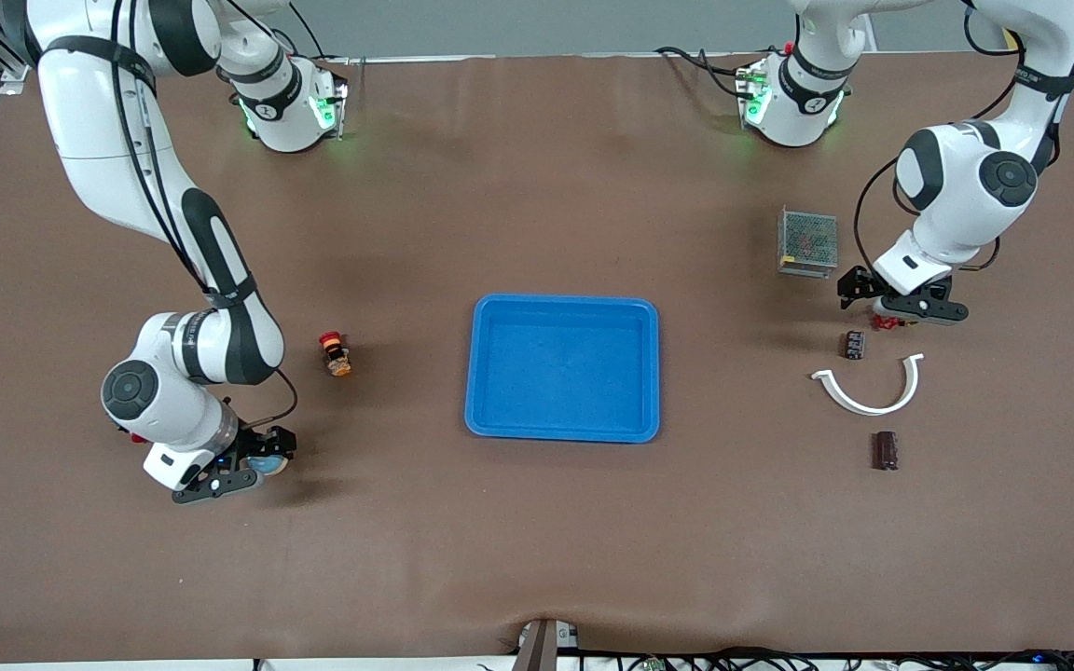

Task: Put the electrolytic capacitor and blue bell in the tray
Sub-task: 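Close the right gripper on the blue bell while the left gripper lowers, then carry the bell toward the tray while the left gripper grasps the capacitor, then lower the bell into the blue tray and open the right gripper, then move the right gripper to the second bell while the left gripper lifts the capacitor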

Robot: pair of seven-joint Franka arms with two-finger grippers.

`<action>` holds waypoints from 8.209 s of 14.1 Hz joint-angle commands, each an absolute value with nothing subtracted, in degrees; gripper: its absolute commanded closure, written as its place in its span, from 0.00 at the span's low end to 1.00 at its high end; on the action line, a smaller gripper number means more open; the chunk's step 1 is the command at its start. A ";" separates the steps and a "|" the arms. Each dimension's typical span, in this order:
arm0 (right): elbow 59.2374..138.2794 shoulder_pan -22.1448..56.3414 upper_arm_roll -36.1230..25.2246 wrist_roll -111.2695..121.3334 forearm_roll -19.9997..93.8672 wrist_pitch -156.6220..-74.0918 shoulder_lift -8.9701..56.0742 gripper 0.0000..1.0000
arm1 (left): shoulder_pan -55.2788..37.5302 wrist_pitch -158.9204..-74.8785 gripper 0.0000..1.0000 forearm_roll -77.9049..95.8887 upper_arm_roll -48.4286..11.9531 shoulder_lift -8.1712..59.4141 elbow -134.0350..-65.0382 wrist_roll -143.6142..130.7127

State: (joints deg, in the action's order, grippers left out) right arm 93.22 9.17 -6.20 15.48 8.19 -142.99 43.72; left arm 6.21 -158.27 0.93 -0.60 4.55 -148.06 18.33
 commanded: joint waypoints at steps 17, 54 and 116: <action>88.52 8.88 -5.63 18.63 10.02 -137.49 43.86 0.55 | 6.68 -161.63 0.00 -0.09 -0.88 12.74 -141.95 19.07; 89.73 48.43 -5.80 -54.93 4.83 -134.38 39.20 0.54 | 4.75 -164.36 0.00 -0.18 -1.05 21.09 -136.93 18.81; 80.95 9.77 -5.80 14.75 0.00 -91.05 20.30 0.00 | 14.41 -165.23 0.00 3.96 -9.40 21.36 -137.81 22.59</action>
State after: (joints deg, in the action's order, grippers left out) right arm 81.04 12.57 -7.00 11.30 0.89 -91.16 20.11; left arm 13.83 -164.06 5.23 -9.45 21.25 -137.40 21.54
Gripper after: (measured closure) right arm 0.000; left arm 0.000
